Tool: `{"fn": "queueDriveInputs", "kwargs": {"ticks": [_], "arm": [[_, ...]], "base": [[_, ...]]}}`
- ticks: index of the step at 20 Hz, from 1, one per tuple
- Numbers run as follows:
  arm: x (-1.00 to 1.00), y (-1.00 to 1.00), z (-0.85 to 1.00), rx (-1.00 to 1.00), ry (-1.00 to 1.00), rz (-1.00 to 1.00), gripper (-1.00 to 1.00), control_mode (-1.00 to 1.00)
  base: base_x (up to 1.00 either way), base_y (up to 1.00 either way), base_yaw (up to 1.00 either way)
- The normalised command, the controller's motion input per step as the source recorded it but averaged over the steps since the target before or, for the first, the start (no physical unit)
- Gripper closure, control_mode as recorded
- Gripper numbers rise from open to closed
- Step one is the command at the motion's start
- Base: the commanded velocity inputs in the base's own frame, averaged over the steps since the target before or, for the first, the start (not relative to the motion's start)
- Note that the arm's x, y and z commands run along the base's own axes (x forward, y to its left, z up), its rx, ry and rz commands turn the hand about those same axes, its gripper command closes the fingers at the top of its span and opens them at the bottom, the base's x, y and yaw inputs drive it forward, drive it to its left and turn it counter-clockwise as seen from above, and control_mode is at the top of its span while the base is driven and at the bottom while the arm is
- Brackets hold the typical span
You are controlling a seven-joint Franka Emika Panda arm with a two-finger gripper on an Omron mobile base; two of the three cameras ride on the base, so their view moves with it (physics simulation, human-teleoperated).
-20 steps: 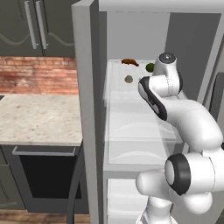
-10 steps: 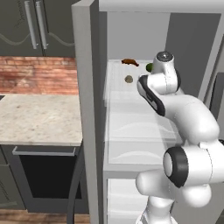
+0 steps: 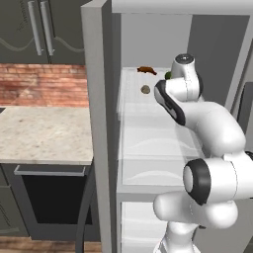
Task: Transport the steak and garlic to the fridge. Place the steak on the rack containing meat and place the garlic on the rack containing the vegetable, ensuring meats and vegetables are on different racks.
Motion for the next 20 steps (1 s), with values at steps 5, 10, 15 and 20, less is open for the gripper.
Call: {"fn": "queueDriveInputs", "kwargs": {"ticks": [5,10,15,20], "arm": [[-0.09,0.13,0.0,0.0,0.0,0.0,-1.0,-1.0],[-0.08,0.2,0.0,0.0,-0.01,0.0,-1.0,-1.0],[-0.18,0.23,0.14,0.0,-0.11,0.0,-1.0,-1.0],[-0.56,0.03,0.43,-0.01,-0.05,0.0,-1.0,-1.0]], "base": [[0.0,0.0,0.0],[0.0,0.0,0.0],[0.0,0.0,0.0],[0.0,0.0,0.0]]}}
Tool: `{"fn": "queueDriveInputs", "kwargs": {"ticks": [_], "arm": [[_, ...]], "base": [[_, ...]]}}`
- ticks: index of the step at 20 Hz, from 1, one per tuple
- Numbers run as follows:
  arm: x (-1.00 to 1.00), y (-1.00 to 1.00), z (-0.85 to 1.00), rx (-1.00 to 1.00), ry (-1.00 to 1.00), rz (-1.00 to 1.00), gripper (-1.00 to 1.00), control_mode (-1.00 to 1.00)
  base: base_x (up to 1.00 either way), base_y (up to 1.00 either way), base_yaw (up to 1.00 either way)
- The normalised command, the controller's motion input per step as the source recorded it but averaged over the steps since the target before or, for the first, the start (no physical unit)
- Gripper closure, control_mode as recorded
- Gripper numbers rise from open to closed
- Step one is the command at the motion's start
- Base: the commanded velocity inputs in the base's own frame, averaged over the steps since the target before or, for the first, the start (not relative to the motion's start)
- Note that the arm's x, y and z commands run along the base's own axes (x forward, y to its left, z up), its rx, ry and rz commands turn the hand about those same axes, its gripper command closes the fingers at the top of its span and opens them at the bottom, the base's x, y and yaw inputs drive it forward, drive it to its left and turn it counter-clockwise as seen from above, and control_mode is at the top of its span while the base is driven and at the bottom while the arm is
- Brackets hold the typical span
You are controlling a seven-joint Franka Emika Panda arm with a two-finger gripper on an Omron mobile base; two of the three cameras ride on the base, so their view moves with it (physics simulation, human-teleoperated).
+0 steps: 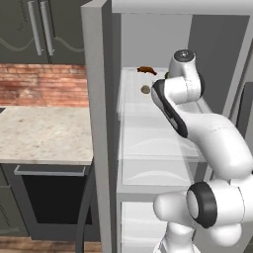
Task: Transport the steak and garlic to the fridge. Place the steak on the rack containing meat and place the garlic on the rack containing the vegetable, ensuring meats and vegetables are on different racks.
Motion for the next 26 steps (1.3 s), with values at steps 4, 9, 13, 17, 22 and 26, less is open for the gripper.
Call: {"fn": "queueDriveInputs", "kwargs": {"ticks": [4,9,13,17,22,26], "arm": [[-0.9,0.0,0.43,0.0,-0.05,0.0,-1.0,-1.0],[-0.96,0.0,0.5,0.0,-0.06,0.0,-1.0,-1.0],[-1.0,0.0,0.53,0.0,-0.03,0.0,-1.0,-1.0],[-1.0,0.04,0.29,0.0,-0.04,0.02,-1.0,-1.0],[-1.0,0.0,0.08,0.0,-0.12,0.13,-1.0,-1.0],[-1.0,0.03,-0.54,-0.01,-0.12,0.19,-1.0,-1.0]], "base": [[0.0,0.0,0.0],[0.0,0.0,0.0],[0.0,0.0,0.0],[0.0,0.0,0.0],[0.0,0.0,0.0],[0.0,0.0,0.0]]}}
